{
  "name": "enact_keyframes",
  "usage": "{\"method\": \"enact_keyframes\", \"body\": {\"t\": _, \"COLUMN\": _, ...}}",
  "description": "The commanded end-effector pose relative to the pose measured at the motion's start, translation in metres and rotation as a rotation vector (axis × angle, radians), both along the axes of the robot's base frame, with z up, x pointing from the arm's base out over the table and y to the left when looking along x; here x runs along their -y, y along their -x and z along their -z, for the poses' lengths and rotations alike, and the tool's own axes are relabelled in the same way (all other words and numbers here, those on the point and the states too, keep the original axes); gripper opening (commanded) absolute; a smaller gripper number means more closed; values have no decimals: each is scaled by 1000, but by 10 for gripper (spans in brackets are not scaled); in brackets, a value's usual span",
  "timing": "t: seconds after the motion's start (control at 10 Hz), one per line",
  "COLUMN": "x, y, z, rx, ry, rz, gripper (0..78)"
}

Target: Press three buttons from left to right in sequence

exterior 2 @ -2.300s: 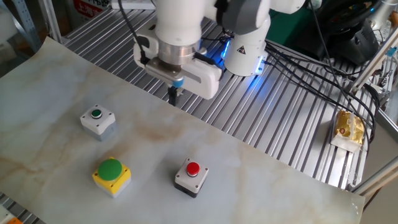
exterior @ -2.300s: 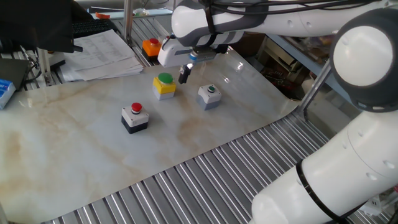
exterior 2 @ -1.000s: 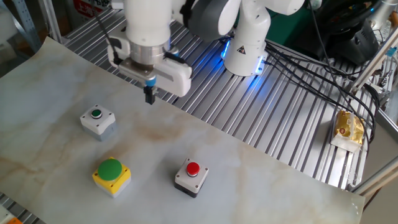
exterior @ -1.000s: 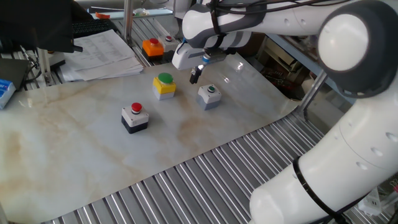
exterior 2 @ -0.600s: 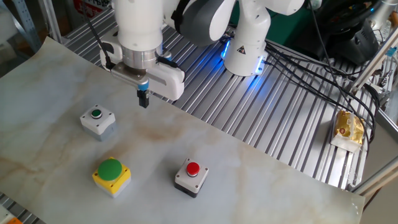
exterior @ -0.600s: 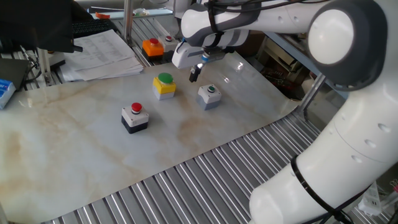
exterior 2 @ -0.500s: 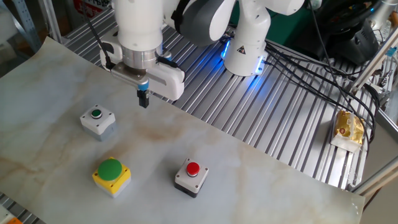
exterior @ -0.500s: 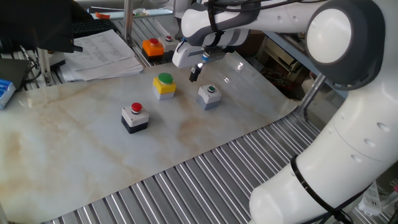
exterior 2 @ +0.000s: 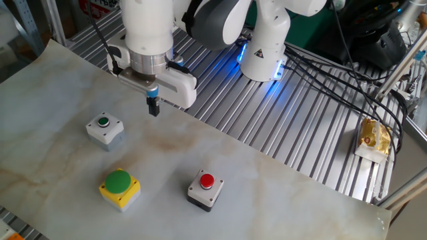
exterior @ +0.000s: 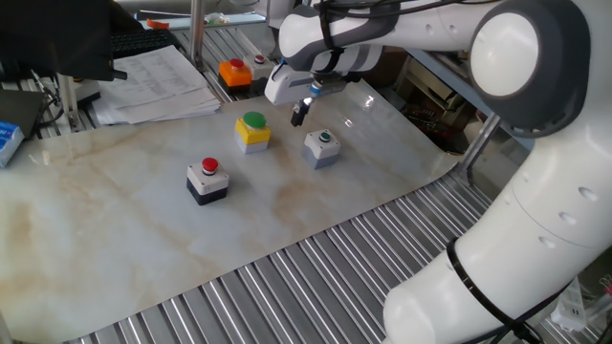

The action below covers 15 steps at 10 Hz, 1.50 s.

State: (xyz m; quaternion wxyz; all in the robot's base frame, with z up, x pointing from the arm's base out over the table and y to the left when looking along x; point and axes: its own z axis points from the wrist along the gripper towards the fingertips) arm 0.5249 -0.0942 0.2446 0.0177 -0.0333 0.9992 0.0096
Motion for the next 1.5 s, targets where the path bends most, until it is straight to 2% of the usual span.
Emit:
{"method": "enact_keyframes", "body": {"t": 0.1, "x": 3, "y": -1, "z": 0, "rx": 11, "ry": -9, "rz": 4, "gripper": 775}}
{"method": "enact_keyframes", "body": {"t": 1.4, "x": 3, "y": -1, "z": 0, "rx": 11, "ry": -9, "rz": 4, "gripper": 775}}
{"method": "enact_keyframes", "body": {"t": 1.5, "x": 47, "y": -27, "z": 23, "rx": 16, "ry": -13, "rz": -23, "gripper": 775}}
